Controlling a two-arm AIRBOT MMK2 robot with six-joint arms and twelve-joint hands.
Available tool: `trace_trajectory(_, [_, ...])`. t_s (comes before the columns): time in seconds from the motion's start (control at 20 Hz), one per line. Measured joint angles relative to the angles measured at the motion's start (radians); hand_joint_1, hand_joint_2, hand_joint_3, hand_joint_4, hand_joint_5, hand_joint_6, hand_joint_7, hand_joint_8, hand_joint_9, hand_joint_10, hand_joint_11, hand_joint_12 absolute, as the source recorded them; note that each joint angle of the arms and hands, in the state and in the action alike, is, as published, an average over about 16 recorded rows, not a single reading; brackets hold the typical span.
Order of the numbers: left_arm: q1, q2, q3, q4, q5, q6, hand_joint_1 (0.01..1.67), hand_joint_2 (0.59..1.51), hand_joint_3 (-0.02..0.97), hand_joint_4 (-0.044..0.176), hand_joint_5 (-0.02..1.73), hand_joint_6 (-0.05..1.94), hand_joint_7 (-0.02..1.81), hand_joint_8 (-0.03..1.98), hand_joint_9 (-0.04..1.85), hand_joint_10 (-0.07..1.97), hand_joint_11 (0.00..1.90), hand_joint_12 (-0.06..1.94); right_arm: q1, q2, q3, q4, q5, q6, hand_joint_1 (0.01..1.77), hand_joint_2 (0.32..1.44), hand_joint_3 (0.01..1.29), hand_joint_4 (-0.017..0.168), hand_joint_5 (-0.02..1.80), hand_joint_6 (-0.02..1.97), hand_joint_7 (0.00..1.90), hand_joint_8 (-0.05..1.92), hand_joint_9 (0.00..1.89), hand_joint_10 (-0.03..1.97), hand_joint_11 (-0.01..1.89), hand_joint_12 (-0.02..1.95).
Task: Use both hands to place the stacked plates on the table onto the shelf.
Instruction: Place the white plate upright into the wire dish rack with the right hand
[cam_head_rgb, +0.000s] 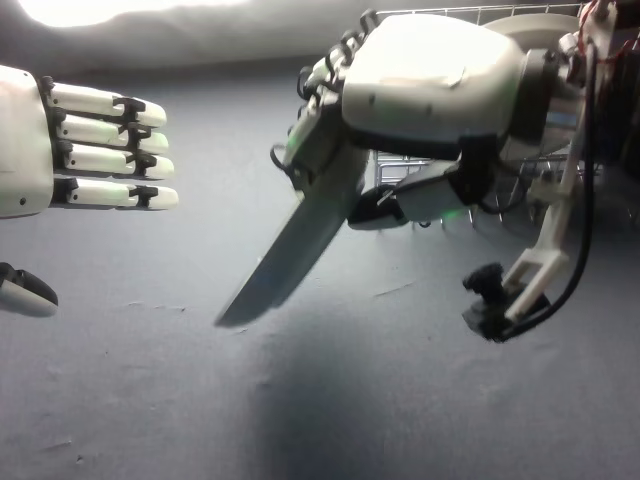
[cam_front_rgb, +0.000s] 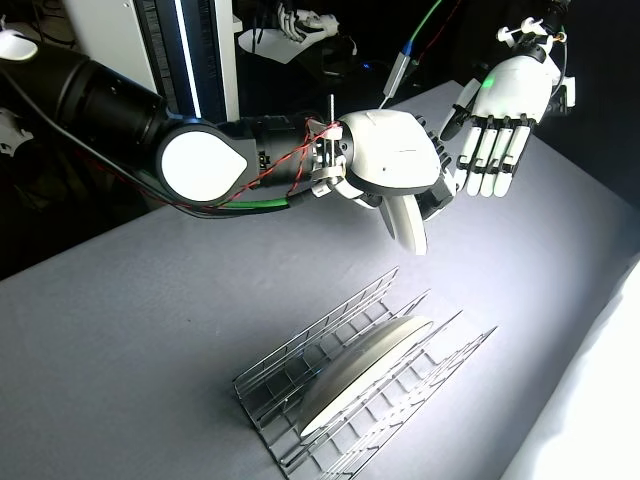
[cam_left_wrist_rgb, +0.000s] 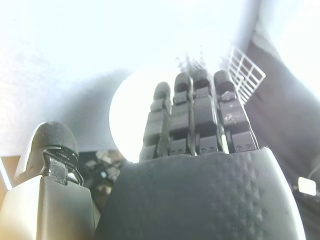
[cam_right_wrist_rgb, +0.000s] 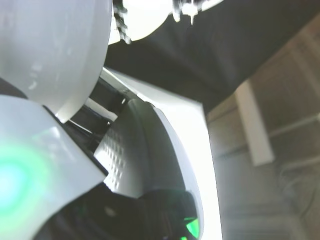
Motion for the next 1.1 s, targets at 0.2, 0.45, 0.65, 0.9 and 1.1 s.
trace_trajectory(0.2, [0.000,0.005,-0.002,0.018,0.017,-0.008,0.02,1.161,0.007,0.005,0.10,0.00,0.13,0.02,0.11,0.01,0.02,0.08,0.026,0.019,-0.023,0.165,-0.045,0.019,1.36,0.95,0.01,-0.002,1.01,0.85,1.10,0.79,0.97,1.06,0.67,1.21])
trace_trajectory(0.45, [0.000,0.008,0.003,0.056,0.031,-0.032,0.02,1.160,0.007,0.005,0.10,0.00,0.12,0.02,0.10,0.01,0.03,0.04,0.064,0.030,-0.035,0.371,-0.114,0.042,1.37,0.95,0.01,-0.005,1.00,0.86,1.10,0.81,0.96,1.07,0.65,1.23])
trace_trajectory(0.65, [-0.002,0.006,0.013,0.097,0.038,-0.050,0.02,1.160,0.007,0.005,0.10,0.00,0.12,0.02,0.10,0.01,0.03,0.06,0.094,0.034,-0.035,0.515,-0.168,0.054,1.37,0.95,0.01,-0.007,0.99,0.86,1.09,0.82,0.95,1.07,0.65,1.24])
trace_trajectory(0.9, [-0.004,0.004,0.025,0.137,0.045,-0.061,0.02,1.161,0.006,0.005,0.10,0.00,0.13,0.02,0.11,0.01,0.03,0.11,0.120,0.042,-0.031,0.651,-0.220,0.064,1.38,0.95,0.01,-0.007,1.00,0.86,1.09,0.81,0.96,1.06,0.66,1.24])
trace_trajectory(1.1, [-0.005,0.002,0.031,0.161,0.046,-0.069,0.02,1.161,0.006,0.005,0.10,0.00,0.13,0.02,0.11,0.01,0.02,0.14,0.135,0.060,-0.026,0.725,-0.243,0.065,1.38,0.95,0.01,-0.007,1.00,0.85,1.09,0.81,0.96,1.06,0.66,1.23])
